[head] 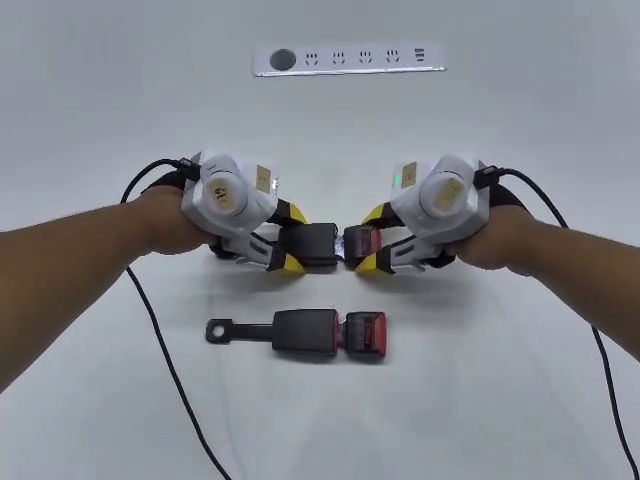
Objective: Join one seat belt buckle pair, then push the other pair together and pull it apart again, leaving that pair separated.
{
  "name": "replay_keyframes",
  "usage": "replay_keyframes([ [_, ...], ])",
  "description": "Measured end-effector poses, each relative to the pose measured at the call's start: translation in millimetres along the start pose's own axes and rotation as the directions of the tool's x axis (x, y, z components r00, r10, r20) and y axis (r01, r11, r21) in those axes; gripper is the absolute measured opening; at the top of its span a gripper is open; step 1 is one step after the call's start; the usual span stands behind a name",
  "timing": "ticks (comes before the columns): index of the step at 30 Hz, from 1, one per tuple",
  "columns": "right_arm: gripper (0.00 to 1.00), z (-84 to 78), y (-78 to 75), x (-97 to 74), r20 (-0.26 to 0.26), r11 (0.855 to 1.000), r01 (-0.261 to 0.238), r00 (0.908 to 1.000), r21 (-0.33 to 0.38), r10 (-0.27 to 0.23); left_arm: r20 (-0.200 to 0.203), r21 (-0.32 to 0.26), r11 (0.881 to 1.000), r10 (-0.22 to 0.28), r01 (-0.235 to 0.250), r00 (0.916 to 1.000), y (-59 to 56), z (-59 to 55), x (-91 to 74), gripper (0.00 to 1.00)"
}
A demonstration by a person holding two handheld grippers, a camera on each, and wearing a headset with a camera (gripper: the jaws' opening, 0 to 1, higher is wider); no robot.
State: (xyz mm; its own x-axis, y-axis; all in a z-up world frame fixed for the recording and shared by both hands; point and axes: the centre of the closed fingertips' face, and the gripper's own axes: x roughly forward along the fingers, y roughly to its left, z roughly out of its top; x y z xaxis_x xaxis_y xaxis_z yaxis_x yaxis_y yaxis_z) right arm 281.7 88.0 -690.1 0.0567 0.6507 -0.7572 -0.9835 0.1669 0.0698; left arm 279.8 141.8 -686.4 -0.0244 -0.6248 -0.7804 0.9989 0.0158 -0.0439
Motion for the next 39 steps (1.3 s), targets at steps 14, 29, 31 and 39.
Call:
replay_keyframes([
  [14,0.33,-8.4,-3.9,-7.5,0.013,1.0,-0.003,0.9999,-0.001,0.003,0.001,0.002,1.0,-0.006,0.006,1.0,3.0,-2.8,-4.4,0.33],
  [29,0.33,-21.8,-5.3,-17.1,0.045,1.0,0.011,0.9989,0.008,-0.011,0.015,0.0,1.0,-0.004,0.004,0.9999,3.5,-5.3,-3.5,0.34],
  [31,0.33,-25.3,-4.3,-19.6,0.049,1.0,0.011,0.9987,0.008,-0.012,0.017,-0.003,1.0,-0.004,0.004,0.9999,3.2,-5.3,-3.6,0.34],
  [39,0.34,-43.2,-9.8,-35.0,0.063,0.999,0.022,0.9977,0.028,-0.024,0.024,-0.003,1.0,-0.004,0.004,0.9997,1.5,-5.4,-3.6,0.34],
])
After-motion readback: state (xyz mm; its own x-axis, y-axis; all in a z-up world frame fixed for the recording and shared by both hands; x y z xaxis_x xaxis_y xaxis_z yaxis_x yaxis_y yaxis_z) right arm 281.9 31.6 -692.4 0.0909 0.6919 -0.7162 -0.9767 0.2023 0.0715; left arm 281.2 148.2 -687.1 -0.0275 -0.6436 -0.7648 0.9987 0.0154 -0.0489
